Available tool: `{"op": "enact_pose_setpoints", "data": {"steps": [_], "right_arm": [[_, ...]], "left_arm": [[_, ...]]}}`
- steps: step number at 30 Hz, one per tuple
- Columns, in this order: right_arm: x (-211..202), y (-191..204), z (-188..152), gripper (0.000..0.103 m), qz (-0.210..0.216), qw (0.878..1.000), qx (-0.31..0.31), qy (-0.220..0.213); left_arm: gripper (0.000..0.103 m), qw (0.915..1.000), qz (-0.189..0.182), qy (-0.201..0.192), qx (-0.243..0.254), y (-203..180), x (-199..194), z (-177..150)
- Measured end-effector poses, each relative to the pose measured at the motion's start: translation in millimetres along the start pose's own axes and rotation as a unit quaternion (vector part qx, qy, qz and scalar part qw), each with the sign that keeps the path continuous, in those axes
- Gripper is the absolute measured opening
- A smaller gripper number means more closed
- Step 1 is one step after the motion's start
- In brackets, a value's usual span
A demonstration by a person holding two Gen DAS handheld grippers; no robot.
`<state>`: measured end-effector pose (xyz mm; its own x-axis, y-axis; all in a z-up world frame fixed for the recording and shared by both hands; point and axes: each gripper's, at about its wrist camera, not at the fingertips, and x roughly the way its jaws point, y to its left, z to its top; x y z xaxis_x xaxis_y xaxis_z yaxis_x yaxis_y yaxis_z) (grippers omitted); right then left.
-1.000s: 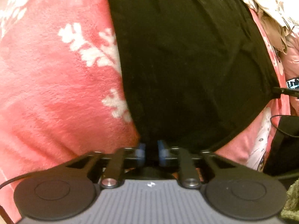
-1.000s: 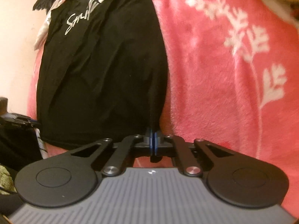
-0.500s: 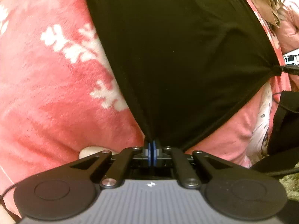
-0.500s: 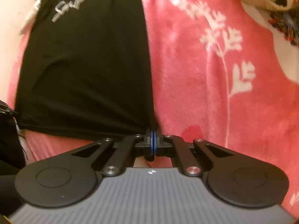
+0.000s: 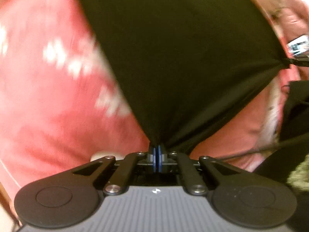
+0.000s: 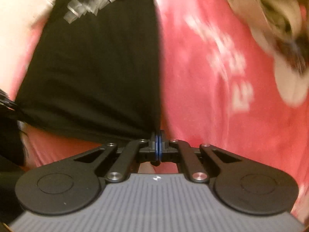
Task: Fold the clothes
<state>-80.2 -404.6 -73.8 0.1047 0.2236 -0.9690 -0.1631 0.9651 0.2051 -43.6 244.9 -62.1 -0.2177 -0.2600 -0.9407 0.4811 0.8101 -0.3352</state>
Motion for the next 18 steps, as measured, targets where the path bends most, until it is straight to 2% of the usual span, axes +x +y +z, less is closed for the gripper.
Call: {"op": "enact_pose_setpoints", "data": {"steps": [1,2,4,7,11,17,18], "right_arm": [[10,-8,-4,0.0,-0.003,1.0,0.016,0.019],[11,-8,-3,0.0,0.001,1.0,0.023,0.017],[0,5,1,0.0,0.011,1.0,-0.011,-0.015],[16,-4,1,0.0,0.006,1.0,0.004,-0.001],[27,-15,-2,0.002,0.019,0.999,0.034,-0.006],[23,-31,-10,0.012,0.024,0.999,0.049,-0.006],[21,-33,-11,0.013,0.019,0.999,0.048,-0.003]], "left_arm": [[0.003,0.9999,-0.003,-0.004,0.009,-4,-3,0],[0.003,0.9998,-0.006,-0.008,0.018,-8,-6,0],[0.003,0.9996,-0.012,-0.007,0.024,-9,-6,0],[0.003,0.9999,-0.012,0.003,0.011,0,0,0],[0.006,0.9998,-0.013,0.003,0.017,2,-5,-4],[0.012,0.9998,-0.011,0.007,0.018,4,-15,-11],[0.016,0.9998,-0.009,0.007,0.016,5,-17,-12]]}}
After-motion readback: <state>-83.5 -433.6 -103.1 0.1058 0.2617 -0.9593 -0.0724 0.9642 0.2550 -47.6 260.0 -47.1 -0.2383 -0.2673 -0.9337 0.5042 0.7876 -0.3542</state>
